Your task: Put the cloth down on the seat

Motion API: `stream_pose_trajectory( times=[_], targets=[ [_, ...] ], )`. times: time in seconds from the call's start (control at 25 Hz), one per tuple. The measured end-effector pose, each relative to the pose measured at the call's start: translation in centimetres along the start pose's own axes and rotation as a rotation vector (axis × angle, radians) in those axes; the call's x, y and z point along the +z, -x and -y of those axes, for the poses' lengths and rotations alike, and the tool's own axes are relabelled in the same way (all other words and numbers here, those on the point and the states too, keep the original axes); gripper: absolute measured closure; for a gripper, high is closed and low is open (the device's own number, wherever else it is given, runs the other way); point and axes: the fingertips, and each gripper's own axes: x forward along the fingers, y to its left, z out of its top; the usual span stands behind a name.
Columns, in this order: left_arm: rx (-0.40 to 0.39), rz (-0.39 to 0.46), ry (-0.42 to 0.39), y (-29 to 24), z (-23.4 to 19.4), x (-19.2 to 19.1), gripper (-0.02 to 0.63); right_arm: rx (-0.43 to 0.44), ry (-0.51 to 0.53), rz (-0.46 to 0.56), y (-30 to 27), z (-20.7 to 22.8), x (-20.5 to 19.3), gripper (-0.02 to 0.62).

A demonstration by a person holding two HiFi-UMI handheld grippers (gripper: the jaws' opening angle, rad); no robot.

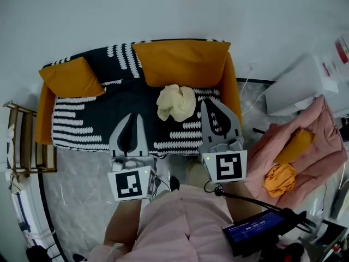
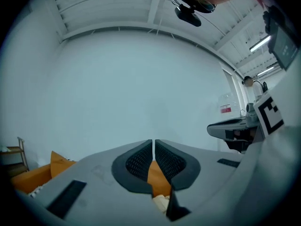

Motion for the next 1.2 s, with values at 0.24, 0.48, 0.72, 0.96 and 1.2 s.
stream_pose_trajectory(
  times=[0.24, 0.48, 0.72, 0.96, 1.2],
  targets=[
    [0.052, 0.093, -0.018, 3.2, -1.7, 4.6, 0.592, -0.001, 0.034, 0.067, 2.0, -1.9, 3.7, 0.594],
    [0.061, 0.124, -0.022, 4.7, -1.8, 6.6, 0.592, -0.007, 0.062, 0.101, 3.4, -2.6, 5.7, 0.594],
    [0.047, 0.136, -0.019, 4.5, -1.3, 7.2, 0.592, -0.008, 0.081, 0.118, 3.7, -2.4, 6.5, 0.595],
    [0.036, 0.137, -0.023, 4.3, -0.9, 7.2, 0.591, -0.013, 0.073, 0.128, 3.8, -2.2, 6.7, 0.595],
    [0.03, 0.135, -0.025, 4.3, -0.4, 7.1, 0.592, -0.016, 0.066, 0.132, 4.0, -2.1, 6.6, 0.595]
  ],
)
